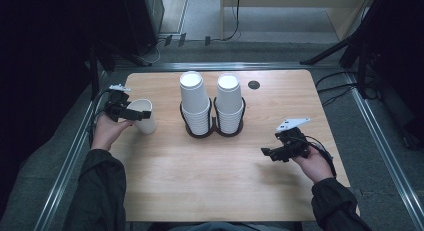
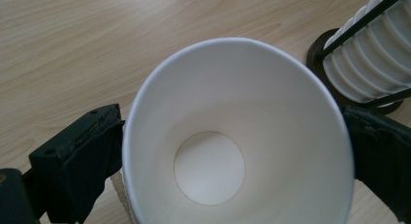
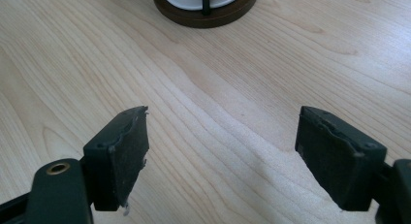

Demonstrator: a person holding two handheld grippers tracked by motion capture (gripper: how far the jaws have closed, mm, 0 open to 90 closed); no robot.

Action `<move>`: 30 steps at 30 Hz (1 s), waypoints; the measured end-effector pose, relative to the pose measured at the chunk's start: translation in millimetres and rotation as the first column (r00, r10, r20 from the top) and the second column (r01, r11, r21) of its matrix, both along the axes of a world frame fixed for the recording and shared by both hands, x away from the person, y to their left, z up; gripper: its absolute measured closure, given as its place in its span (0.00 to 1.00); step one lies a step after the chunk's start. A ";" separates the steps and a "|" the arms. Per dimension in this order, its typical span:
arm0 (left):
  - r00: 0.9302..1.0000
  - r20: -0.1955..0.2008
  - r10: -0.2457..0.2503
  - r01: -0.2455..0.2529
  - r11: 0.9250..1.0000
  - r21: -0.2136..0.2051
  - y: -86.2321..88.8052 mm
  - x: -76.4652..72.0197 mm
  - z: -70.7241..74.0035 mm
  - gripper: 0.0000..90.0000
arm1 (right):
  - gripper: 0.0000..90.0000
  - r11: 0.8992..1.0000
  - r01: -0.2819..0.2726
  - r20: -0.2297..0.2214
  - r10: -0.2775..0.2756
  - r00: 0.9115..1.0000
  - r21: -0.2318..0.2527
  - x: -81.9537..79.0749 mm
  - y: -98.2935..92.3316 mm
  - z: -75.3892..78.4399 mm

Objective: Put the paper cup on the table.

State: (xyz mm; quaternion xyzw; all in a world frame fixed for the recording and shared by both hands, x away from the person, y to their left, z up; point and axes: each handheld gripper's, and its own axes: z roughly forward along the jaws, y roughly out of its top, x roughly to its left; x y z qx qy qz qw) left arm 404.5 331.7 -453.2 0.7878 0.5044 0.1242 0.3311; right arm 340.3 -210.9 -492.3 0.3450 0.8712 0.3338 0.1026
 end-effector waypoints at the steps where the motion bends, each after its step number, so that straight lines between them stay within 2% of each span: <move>1: 1.000 0.001 0.001 -0.001 1.000 0.002 -0.4 -0.3 2.6 0.00 | 0.22 1.000 0.000 0.000 0.000 1.000 0.000 -0.2 0.1 0.0; 6: 1.000 0.015 0.003 -0.002 1.000 -0.008 0.0 -3.9 13.2 0.00 | 0.22 1.000 -0.003 0.000 0.003 1.000 -0.001 -0.3 -0.1 0.0; 9: 1.000 0.024 0.000 -0.001 1.000 0.025 -2.2 -6.0 19.2 0.00 | 0.22 1.000 -0.003 0.002 0.003 1.000 -0.001 -0.6 0.0 0.1; 20: 0.999 0.043 -0.025 0.026 1.000 -0.016 -8.2 -13.7 39.4 0.00 | 0.22 1.000 -0.011 0.004 0.011 1.000 -0.004 -0.4 -1.2 0.2; 23: 0.998 0.038 -0.041 0.043 0.998 -0.048 -9.7 -15.4 41.5 0.00 | 0.22 1.000 -0.014 0.005 0.014 1.000 -0.006 -0.1 -1.7 1.0; 27: 0.999 0.016 -0.045 0.045 0.998 -0.050 -12.5 -16.5 41.3 0.00 | 0.22 1.000 -0.020 0.002 0.020 1.000 0.007 4.0 -1.1 0.0; 30: 0.998 0.019 -0.067 0.068 0.996 -0.050 -16.8 -19.2 40.1 0.00 | 0.22 1.000 -0.032 0.000 0.032 1.000 -0.001 6.0 0.4 -1.3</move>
